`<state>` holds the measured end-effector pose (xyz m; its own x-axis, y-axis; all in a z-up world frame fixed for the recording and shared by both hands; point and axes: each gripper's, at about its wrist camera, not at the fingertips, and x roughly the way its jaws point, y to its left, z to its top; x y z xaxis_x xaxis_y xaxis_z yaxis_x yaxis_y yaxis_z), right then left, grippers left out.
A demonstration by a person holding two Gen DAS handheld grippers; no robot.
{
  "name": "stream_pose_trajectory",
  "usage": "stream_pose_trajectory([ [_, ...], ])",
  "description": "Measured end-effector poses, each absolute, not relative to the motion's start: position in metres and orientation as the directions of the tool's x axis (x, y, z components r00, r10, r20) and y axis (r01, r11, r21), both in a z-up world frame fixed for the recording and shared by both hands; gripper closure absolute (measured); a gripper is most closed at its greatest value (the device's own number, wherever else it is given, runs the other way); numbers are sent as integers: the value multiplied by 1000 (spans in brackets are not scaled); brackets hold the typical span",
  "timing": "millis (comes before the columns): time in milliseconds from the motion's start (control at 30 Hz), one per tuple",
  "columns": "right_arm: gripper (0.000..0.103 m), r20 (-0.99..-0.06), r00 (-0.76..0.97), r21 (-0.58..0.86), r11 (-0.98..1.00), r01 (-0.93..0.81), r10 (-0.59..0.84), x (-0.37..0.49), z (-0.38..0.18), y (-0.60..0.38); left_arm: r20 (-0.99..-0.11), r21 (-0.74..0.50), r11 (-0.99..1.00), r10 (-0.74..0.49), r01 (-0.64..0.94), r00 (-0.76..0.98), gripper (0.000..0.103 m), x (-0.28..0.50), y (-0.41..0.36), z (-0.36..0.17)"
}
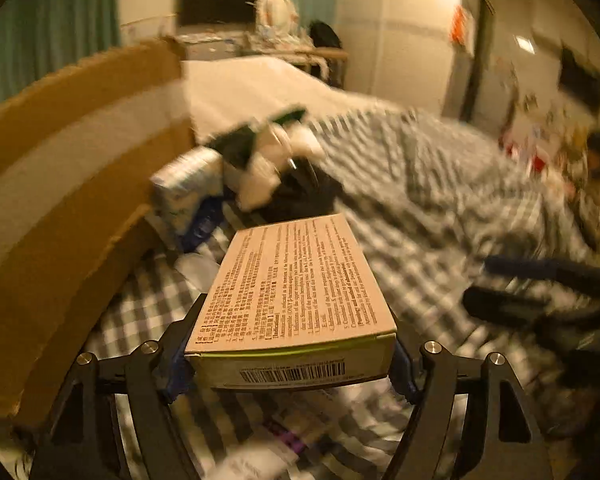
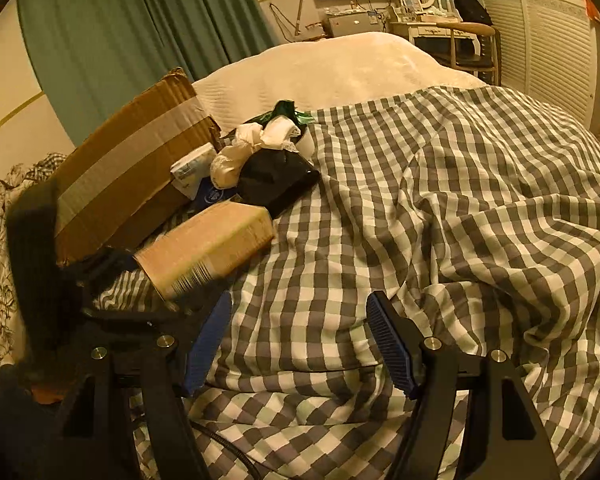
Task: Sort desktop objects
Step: 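Lift the beige printed box with the left tool, then grasp the clear comb with the right tool while the left holds the beige box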
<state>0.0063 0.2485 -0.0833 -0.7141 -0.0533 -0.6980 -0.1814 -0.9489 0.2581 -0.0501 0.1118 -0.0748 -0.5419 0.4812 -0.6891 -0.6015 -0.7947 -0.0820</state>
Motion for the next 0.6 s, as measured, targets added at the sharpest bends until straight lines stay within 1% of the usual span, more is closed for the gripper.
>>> stream_pose_trajectory([
  [67, 34, -683, -729, 258, -951, -171, -54, 9, -79, 246, -660, -96, -816, 481, -570, -578, 25, -43, 97, -60],
  [167, 34, -658, -751, 263, -952, -154, -60, 14, -74, 242, -624, -58, -867, 418, -494, -660, 25, -32, 78, -41],
  [233, 34, -645, -760, 273, -952, -141, -73, 15, -70, 239, -602, -62, -900, 379, -432, -703, 25, -29, 63, -28],
  [300, 34, -643, -761, 270, -955, -123, -84, 15, -67, 232, -595, -66, -914, 359, -401, -719, 25, -26, 53, -19],
  [333, 35, -643, -760, 264, -958, -111, -89, 15, -66, 228, -591, -58, -919, 346, -389, -729, 25, -26, 52, -16],
  [367, 47, -644, -759, 258, -961, -100, -94, 15, -65, 225, -587, -45, -924, 331, -379, -739, 25, -25, 51, -15],
  [400, 54, -646, -757, 251, -964, -89, -99, 14, -64, 222, -585, -37, -929, 320, -369, -745, 25, -26, 50, -16],
  [433, 59, -654, -749, 239, -968, -70, -108, 11, -64, 217, -590, -29, -934, 302, -355, -749, 25, -26, 48, -18],
  [533, 60, -671, -731, 219, -975, -32, -126, 3, -69, 206, -613, -40, -947, 276, -319, -741, 25, -29, 46, -26],
  [600, 60, -682, -719, 212, -977, -15, -137, -5, -73, 200, -634, -55, -947, 279, -317, -722, 25, -34, 46, -35],
])
